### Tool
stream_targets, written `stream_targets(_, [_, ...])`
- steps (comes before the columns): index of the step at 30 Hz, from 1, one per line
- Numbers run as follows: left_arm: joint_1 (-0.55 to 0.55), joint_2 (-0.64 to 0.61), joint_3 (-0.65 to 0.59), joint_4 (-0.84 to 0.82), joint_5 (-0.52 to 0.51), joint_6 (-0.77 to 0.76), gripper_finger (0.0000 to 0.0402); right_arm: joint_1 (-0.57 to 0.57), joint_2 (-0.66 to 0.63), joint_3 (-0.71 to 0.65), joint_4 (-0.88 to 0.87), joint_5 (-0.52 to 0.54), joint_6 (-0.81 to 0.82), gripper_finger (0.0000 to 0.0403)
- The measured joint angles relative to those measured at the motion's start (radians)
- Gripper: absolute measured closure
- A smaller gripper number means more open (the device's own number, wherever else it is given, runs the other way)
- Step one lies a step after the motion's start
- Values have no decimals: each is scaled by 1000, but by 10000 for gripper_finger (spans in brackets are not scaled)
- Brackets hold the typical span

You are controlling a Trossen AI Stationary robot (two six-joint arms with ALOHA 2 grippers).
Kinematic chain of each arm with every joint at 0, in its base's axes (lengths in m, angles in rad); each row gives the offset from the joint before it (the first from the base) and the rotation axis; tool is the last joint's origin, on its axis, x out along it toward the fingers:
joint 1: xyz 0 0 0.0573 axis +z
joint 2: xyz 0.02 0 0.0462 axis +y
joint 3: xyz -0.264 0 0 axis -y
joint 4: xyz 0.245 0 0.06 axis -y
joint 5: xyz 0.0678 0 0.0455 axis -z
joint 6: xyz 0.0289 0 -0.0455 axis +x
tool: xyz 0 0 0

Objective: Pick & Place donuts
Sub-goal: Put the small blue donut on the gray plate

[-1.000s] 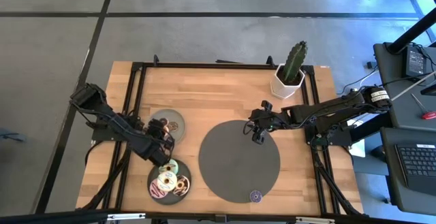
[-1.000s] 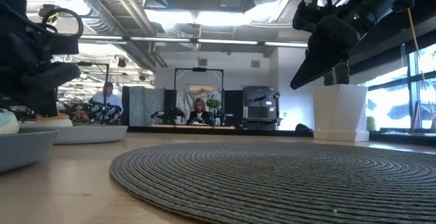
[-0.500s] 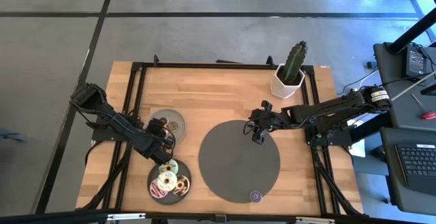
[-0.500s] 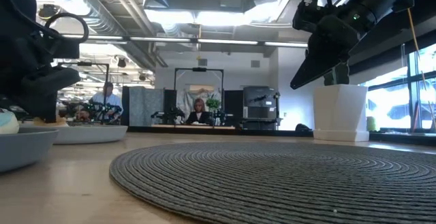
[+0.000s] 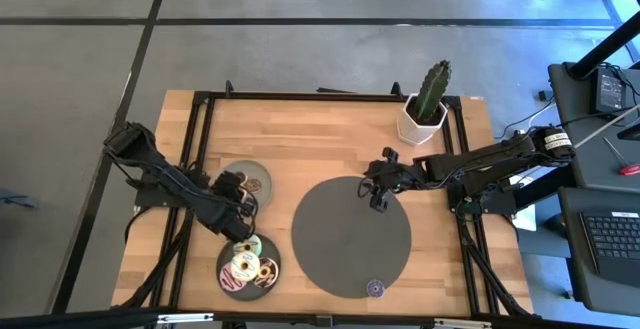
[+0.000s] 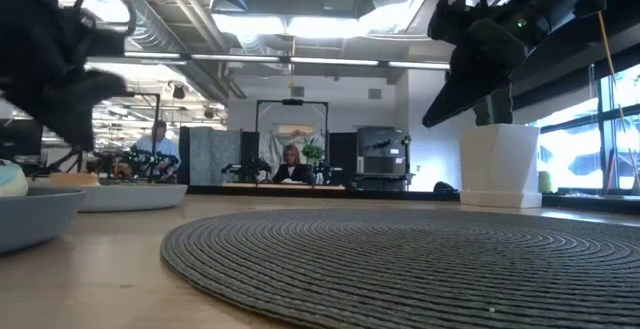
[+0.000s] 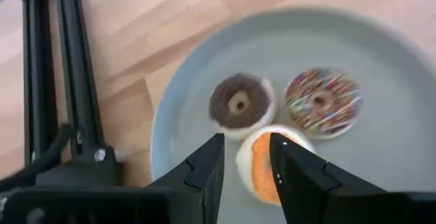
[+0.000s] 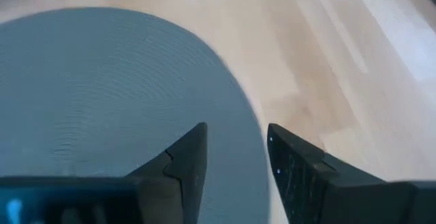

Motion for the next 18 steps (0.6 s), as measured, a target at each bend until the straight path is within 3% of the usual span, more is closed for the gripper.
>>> stream_targets(3, [0, 0, 45, -7, -51, 5, 292, 5, 0, 0, 49, -91, -88, 248])
stream_targets(9, [9, 0, 99, 141, -120, 111, 290, 92, 0, 7, 74, -435, -243, 248])
stream_targets(14, [43, -1, 102, 345, -140, 314, 288, 263, 27, 51, 52, -436, -187, 248])
stream_targets(18, [78, -1, 102, 473, -129, 457, 291, 409, 86, 108, 62, -371, -89, 248])
